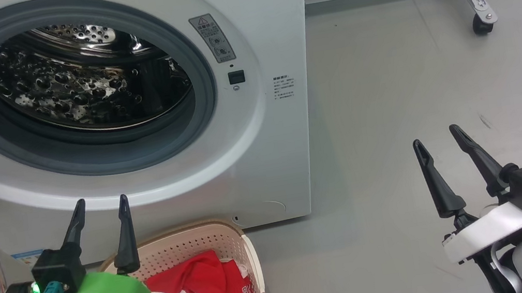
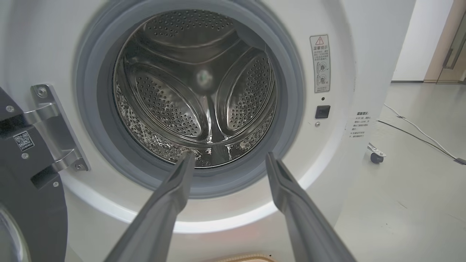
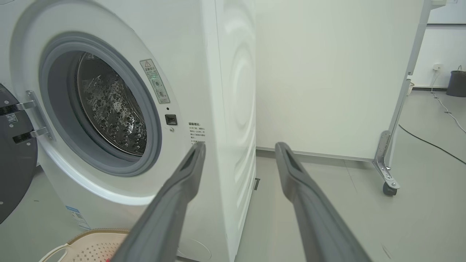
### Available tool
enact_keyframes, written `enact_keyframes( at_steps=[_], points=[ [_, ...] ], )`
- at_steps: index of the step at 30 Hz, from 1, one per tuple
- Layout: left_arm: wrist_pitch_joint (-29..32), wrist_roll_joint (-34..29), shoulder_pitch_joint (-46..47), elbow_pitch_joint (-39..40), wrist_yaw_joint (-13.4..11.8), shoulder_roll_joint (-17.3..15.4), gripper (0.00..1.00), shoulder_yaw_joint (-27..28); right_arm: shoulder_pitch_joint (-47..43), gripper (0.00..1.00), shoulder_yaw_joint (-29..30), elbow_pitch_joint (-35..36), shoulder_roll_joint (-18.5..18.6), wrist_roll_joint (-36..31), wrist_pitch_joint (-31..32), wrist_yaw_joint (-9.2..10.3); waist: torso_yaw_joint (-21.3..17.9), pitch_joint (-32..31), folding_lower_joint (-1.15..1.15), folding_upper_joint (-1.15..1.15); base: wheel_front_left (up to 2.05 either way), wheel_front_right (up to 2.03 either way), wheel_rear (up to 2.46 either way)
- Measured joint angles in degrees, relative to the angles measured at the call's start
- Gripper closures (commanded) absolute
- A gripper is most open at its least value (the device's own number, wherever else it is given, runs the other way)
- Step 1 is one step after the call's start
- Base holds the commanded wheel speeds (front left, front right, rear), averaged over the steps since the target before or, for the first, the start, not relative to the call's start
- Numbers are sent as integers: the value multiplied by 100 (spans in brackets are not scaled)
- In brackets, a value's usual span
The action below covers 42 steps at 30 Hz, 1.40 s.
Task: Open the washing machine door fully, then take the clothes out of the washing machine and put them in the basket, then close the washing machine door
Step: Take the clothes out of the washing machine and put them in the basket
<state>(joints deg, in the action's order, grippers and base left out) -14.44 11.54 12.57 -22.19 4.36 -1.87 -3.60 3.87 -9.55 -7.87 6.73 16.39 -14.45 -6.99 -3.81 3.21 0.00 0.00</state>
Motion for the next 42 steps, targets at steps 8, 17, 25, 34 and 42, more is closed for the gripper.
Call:
enact_keyframes(
  at_steps=[8, 17, 25, 34, 42],
  points=[
    [0, 209, -513, 579, -2, -1, 0, -54, -110, 0, -78, -167, 25, -26, 0, 0, 10, -116, 0, 0, 0, 0, 0],
    [0, 492, -926, 956, -59, -5, 0, -268, -181, 0, -123, -374, 48, -26, 44, 0, 9, -168, 0, 0, 0, 0, 0],
    [0, 783, -1266, 1020, -264, -10, 0, -302, -205, 0, -143, -494, 42, -23, 162, 0, 28, -200, 0, 0, 0, 0, 0],
    [0, 870, -1368, 1177, -354, -13, 0, -393, -205, 0, -160, -552, 32, -14, 238, 0, 34, -181, 0, 0, 0, 0, 0],
    [0, 928, -1454, 1214, -365, -15, 0, -398, -205, 0, -159, -557, 33, -14, 238, 0, 41, -170, 0, 0, 0, 0, 0]
  ],
)
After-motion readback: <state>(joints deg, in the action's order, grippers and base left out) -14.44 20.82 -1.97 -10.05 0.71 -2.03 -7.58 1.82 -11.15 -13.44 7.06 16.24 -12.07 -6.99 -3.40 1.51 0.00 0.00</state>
